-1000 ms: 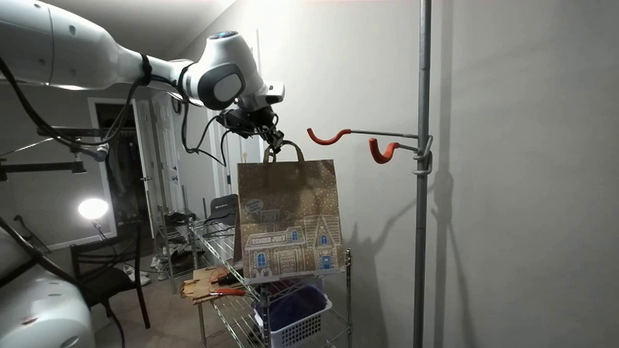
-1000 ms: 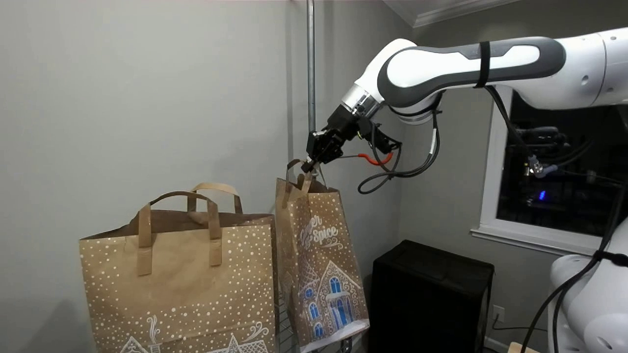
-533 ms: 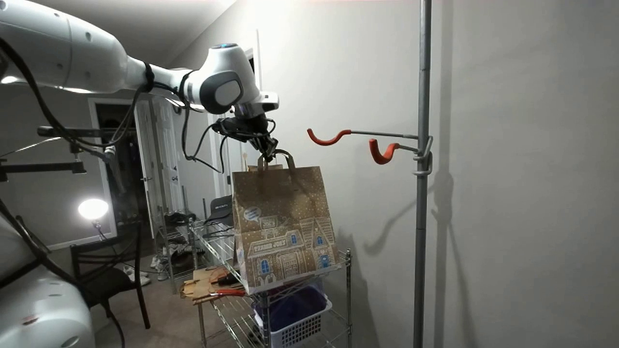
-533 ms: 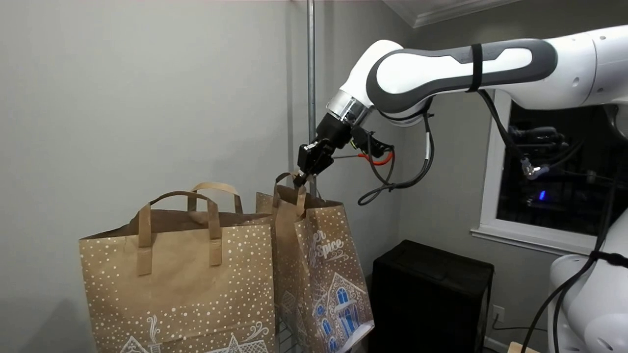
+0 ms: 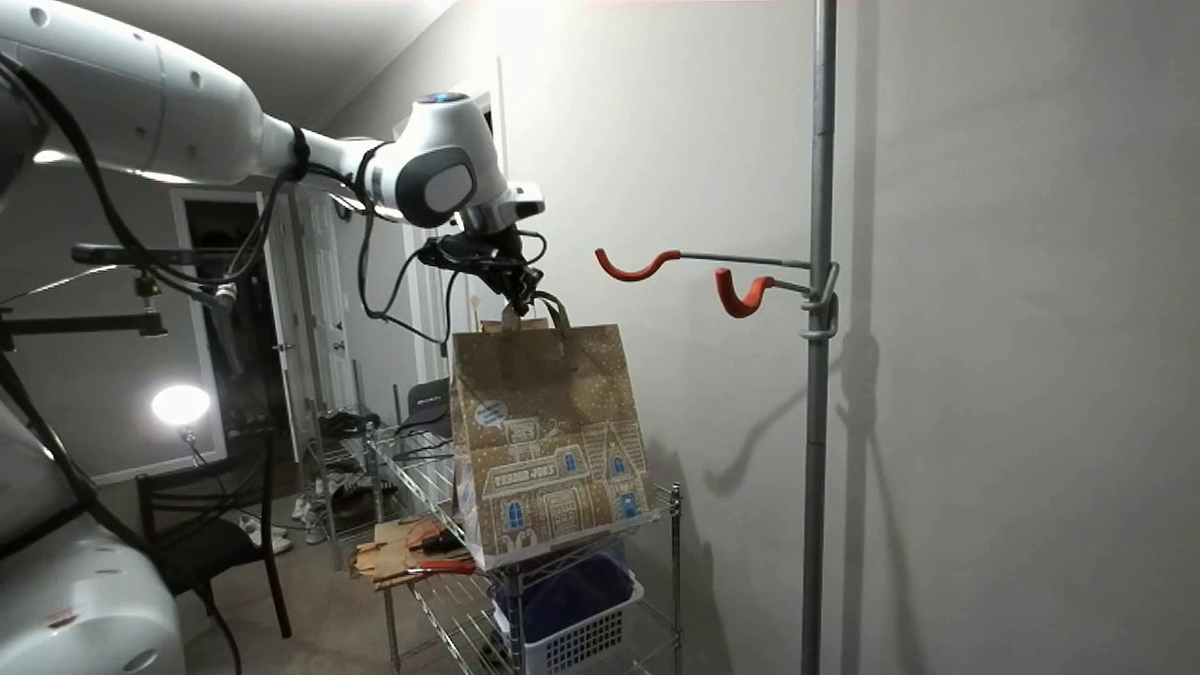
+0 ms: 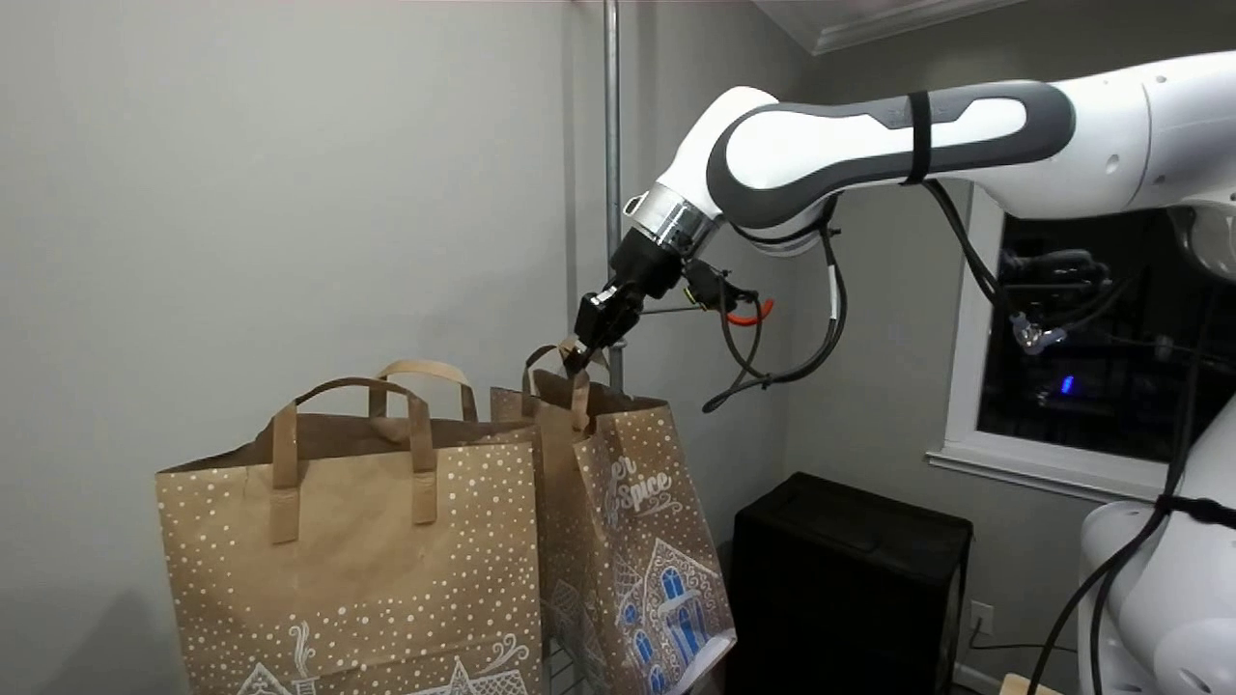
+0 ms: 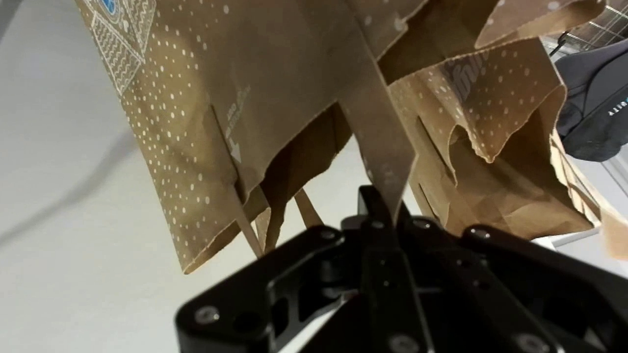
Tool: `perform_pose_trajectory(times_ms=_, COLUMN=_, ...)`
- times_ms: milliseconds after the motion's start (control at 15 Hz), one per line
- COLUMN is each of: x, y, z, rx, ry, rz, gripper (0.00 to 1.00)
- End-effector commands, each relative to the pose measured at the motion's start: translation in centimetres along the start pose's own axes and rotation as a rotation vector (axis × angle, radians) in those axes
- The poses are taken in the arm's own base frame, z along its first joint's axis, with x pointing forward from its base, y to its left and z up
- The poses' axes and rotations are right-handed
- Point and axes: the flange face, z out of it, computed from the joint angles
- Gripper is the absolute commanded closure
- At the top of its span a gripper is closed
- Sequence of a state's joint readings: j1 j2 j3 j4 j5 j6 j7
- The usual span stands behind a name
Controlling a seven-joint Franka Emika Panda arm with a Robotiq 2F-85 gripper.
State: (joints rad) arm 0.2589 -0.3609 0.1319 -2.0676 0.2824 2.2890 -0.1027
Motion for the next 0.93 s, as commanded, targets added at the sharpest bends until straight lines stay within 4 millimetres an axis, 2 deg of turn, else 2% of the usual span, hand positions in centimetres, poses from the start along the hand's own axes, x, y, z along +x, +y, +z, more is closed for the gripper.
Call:
perform_pose_trajectory(times_ms=0, x=1.7, y=-0.1, z=1.0, rx=0.071, ry=0.029, rz=-0.088, gripper=0.99)
perform_pose_trajectory(times_ms=467, x=4.0, y=-1.1, z=2.4, rx=0.146, ry=0.036, rz=-0.167, gripper=0.99)
perform_pose_trajectory(times_ms=867, x=5.0, y=-0.7, z=1.9, rx=0.126, ry=0.047, rz=-0.112, gripper=0.99)
